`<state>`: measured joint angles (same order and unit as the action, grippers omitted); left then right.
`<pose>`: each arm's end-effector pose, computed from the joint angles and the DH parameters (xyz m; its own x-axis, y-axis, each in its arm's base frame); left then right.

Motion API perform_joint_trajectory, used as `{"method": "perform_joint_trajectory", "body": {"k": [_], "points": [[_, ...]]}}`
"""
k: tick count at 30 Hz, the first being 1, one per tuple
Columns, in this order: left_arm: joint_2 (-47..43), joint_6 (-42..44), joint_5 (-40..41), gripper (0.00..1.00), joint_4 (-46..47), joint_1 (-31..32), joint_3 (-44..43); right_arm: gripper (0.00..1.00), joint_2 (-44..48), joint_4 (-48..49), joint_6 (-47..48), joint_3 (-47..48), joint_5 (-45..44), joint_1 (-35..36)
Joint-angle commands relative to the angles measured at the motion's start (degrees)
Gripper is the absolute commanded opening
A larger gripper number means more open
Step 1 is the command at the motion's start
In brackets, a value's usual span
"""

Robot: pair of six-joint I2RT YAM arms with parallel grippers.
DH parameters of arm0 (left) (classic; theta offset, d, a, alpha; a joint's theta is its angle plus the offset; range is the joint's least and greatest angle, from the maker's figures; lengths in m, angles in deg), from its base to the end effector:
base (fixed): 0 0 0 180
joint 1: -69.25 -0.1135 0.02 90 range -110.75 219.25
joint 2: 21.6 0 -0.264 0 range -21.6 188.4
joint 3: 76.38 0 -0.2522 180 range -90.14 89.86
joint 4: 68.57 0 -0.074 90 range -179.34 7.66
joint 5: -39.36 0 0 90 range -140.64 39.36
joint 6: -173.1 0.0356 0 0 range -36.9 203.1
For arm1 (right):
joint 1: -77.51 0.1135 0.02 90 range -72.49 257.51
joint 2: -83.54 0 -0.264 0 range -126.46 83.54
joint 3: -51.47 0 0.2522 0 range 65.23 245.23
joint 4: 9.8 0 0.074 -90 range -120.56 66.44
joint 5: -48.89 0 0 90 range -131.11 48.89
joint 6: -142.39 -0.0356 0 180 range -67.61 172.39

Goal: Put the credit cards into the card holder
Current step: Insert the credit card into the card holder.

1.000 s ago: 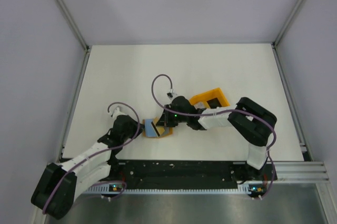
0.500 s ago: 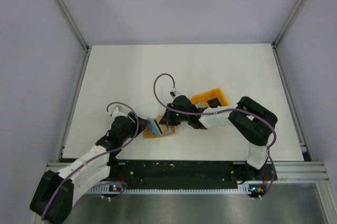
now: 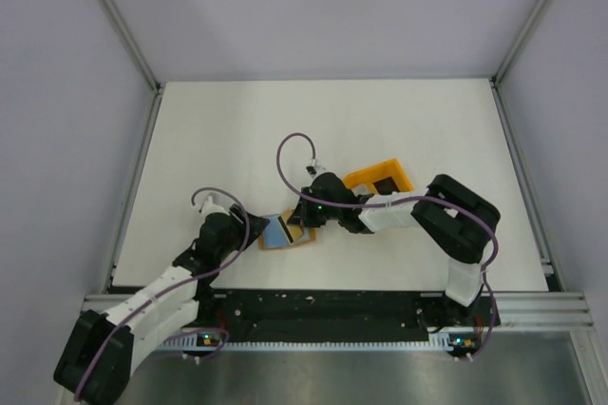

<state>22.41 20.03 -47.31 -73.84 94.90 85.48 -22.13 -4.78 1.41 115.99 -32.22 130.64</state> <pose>0.1368 -0.0634 0.1302 -0.5565 -0.7201 -0.4144 -0.2402 0.6169 -0.7495 0.2172 0.2988 0.1374 -0.8950 0.0860 -0.4377 -0.2699 0.6768 0.6849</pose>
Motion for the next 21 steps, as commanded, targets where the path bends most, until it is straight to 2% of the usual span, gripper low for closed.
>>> {"method": "perform_joint_trajectory", "body": {"k": [1, 6, 11, 21], "points": [[2.0, 0.8, -1.3, 0.48, 1.7, 0.2, 3.1, 0.00, -1.9, -3.1, 1.7, 1.6, -0.6, -0.2], [2.7, 2.3, -1.1, 0.18, 0.7, 0.2, 2.7, 0.00, -1.2, -2.5, 1.1, 1.2, -0.5, -0.3], [4.6, 2.9, -1.1, 0.00, 1.7, 0.2, 2.8, 0.00, -0.8, -1.5, 0.6, 0.6, -0.5, -0.3], [7.1, 3.4, -0.8, 0.00, 1.9, 0.3, 1.9, 0.00, 4.9, 7.8, -3.2, -8.4, -4.3, -4.1]]}}
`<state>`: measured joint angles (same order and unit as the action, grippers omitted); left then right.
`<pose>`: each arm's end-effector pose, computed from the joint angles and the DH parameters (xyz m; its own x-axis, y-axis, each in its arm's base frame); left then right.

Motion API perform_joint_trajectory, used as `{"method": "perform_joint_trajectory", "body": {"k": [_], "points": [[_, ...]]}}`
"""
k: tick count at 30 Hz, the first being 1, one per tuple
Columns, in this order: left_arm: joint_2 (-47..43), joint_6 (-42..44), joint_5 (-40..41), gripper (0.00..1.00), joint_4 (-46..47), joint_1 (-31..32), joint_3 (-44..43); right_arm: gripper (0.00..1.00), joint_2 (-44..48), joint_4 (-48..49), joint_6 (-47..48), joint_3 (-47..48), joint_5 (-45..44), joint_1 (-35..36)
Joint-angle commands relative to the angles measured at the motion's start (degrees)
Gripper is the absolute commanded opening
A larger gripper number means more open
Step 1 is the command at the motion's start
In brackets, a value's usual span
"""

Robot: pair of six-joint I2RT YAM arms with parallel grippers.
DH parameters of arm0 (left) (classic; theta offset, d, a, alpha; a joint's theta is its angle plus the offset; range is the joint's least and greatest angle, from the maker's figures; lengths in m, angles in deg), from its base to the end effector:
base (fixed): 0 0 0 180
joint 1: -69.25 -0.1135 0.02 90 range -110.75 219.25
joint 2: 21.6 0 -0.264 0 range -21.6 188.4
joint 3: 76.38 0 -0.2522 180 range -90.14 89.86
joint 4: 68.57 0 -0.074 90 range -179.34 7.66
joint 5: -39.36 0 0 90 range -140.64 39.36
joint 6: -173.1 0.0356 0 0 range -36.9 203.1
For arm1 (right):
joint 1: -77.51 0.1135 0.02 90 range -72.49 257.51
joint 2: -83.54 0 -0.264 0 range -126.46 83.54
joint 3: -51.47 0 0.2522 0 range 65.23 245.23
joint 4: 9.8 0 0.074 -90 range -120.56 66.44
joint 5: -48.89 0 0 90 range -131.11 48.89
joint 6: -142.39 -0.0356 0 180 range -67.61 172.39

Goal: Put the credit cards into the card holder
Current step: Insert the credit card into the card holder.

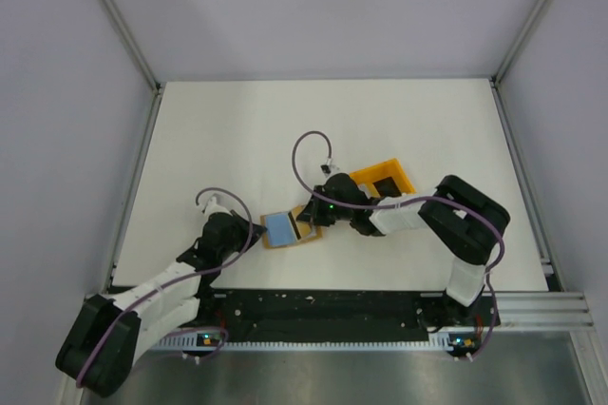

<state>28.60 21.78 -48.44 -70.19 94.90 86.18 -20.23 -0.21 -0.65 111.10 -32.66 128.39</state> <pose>0.1390 -0.0652 0.1180 -0.5987 -0.6850 -0.4151 -0.2527 0.6533 -0.7137 0.2192 0.2778 0.1323 -0.8894 0.1591 -0.4286 -0.2214 0.6704 0.7082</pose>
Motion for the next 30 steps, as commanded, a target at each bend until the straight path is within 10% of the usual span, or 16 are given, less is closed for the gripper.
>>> {"method": "perform_joint_trajectory", "body": {"k": [1, 30], "points": [[1.0, 1.6, 0.4, 0.00, -1.7, 0.3, 1.2, 0.00, 2.9, 3.9, -1.4, -3.9, -3.8, -1.8], [1.2, 1.6, 0.4, 0.00, -1.0, 0.4, 1.4, 0.00, -7.6, 9.2, -10.1, -6.1, -3.4, 2.4]]}}
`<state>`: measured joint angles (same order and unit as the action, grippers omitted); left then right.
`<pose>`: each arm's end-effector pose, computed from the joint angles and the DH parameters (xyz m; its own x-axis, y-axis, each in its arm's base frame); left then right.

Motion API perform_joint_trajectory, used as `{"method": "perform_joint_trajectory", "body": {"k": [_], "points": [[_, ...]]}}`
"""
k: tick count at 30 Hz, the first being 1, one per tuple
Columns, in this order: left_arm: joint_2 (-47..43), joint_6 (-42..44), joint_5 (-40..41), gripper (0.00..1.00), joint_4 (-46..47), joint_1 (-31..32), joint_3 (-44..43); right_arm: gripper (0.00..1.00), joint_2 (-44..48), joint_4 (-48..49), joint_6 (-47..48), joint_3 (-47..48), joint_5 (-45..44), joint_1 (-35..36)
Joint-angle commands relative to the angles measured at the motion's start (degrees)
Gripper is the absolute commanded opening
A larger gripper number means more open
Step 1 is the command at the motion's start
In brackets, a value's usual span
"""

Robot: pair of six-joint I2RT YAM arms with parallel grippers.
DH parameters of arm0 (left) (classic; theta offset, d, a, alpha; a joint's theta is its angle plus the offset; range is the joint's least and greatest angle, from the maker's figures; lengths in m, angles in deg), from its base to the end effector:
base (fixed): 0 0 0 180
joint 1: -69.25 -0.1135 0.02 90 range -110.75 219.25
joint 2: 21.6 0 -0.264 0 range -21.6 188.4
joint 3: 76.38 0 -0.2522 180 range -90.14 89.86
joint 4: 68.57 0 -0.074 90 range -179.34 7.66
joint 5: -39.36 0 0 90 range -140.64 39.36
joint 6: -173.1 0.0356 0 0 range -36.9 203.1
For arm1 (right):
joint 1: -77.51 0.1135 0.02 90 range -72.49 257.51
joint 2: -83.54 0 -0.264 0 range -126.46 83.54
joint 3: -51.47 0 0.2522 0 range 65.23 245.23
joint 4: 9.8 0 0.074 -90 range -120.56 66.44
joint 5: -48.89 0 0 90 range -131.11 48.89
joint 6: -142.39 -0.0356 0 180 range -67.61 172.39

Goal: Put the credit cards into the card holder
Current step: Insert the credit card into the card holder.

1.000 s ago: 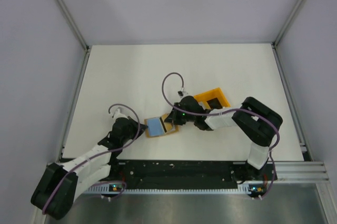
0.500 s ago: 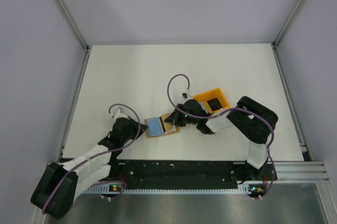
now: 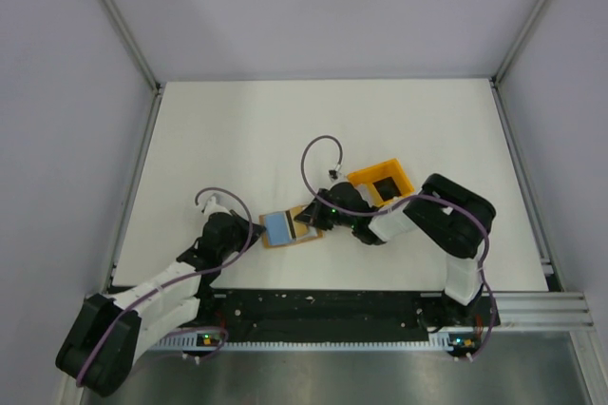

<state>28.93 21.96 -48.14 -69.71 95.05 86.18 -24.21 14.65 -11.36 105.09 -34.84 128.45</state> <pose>0.1394 -0.0657 0.1180 -0.5968 -0.6833 -0.4206 -0.2493 0.6561 -0.7123 0.2133 0.2690 0.1064 -0.8839 0.3256 -0.3358 -0.0880 0.5893 0.8031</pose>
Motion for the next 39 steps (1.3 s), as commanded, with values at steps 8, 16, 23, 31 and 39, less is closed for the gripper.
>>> {"method": "perform_joint_trajectory", "body": {"k": [8, 16, 23, 31, 39], "points": [[0.6, 1.0, 0.3, 0.00, -1.6, 0.2, 1.4, 0.00, -4.0, -6.8, 1.3, 1.4, -1.5, 3.9], [0.6, -0.9, 2.7, 0.00, -2.2, 0.2, 1.0, 0.00, -2.4, -8.1, 1.0, 0.8, 0.7, 4.3], [0.6, -3.8, 4.9, 0.00, -2.9, 0.2, 1.0, 0.00, -0.4, -10.4, 0.6, -0.9, 1.8, 4.2], [0.4, -2.3, 4.2, 0.00, -3.0, 0.2, 0.8, 0.00, -4.0, -9.3, 1.5, 2.1, 4.7, 3.2], [0.2, -2.0, 3.8, 0.00, -2.6, 0.2, 1.0, 0.00, -6.5, -7.1, 1.8, 4.9, 6.7, 3.2]]}}
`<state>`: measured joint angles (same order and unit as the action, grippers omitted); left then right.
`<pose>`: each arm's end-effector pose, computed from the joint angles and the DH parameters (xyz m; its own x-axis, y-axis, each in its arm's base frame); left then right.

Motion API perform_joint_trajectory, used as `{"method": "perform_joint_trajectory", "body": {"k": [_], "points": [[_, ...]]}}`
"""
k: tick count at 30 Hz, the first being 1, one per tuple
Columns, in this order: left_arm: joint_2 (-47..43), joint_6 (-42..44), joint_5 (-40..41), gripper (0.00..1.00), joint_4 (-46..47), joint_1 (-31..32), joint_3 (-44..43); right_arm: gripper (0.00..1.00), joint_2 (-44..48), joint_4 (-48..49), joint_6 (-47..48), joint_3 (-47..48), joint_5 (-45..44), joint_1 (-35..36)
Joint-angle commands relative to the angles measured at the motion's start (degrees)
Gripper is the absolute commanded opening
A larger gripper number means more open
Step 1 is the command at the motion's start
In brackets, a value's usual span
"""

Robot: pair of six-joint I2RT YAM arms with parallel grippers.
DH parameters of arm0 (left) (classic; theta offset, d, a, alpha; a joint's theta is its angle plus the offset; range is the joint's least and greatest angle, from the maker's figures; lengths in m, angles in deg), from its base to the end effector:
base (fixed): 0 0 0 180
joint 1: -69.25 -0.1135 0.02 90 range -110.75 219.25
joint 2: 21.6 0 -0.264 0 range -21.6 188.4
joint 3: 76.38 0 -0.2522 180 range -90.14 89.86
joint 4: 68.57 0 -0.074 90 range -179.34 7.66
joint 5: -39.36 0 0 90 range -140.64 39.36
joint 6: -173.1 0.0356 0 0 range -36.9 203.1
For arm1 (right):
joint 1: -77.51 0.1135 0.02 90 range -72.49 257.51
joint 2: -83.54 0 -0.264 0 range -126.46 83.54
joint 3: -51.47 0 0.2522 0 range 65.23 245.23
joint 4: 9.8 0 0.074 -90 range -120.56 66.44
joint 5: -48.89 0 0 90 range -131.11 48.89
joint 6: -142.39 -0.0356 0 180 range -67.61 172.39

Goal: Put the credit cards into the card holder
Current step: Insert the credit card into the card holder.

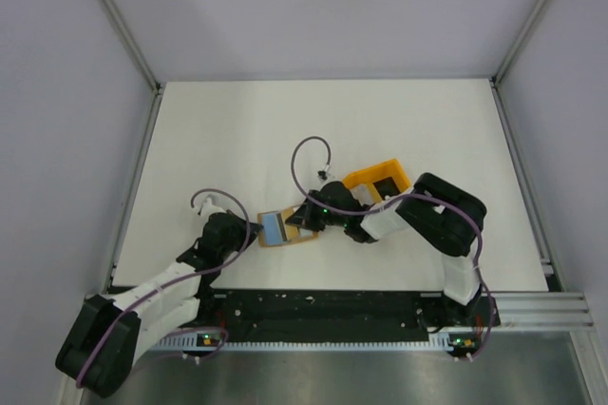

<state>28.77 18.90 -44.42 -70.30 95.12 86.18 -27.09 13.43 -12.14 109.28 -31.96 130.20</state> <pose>0.1396 -0.0634 0.1175 -0.5410 -0.7323 -0.4135 -0.3068 0.6296 -0.7137 0.2139 0.2900 0.1057 -0.9133 0.2721 -0.3031 -0.1035 0.5646 0.8188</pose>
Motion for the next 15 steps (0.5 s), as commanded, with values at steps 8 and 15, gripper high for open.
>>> {"method": "perform_joint_trajectory", "body": {"k": [8, 15], "points": [[0.1, 0.8, 0.3, 0.00, -2.6, 0.1, 0.9, 0.26, 2.3, -12.4, 6.2, -1.1, -1.3, 0.8], [-0.1, 0.9, 0.4, 0.00, -2.7, 0.1, 1.0, 0.34, 8.9, -18.1, 11.0, -1.4, -7.1, 0.3]]}}
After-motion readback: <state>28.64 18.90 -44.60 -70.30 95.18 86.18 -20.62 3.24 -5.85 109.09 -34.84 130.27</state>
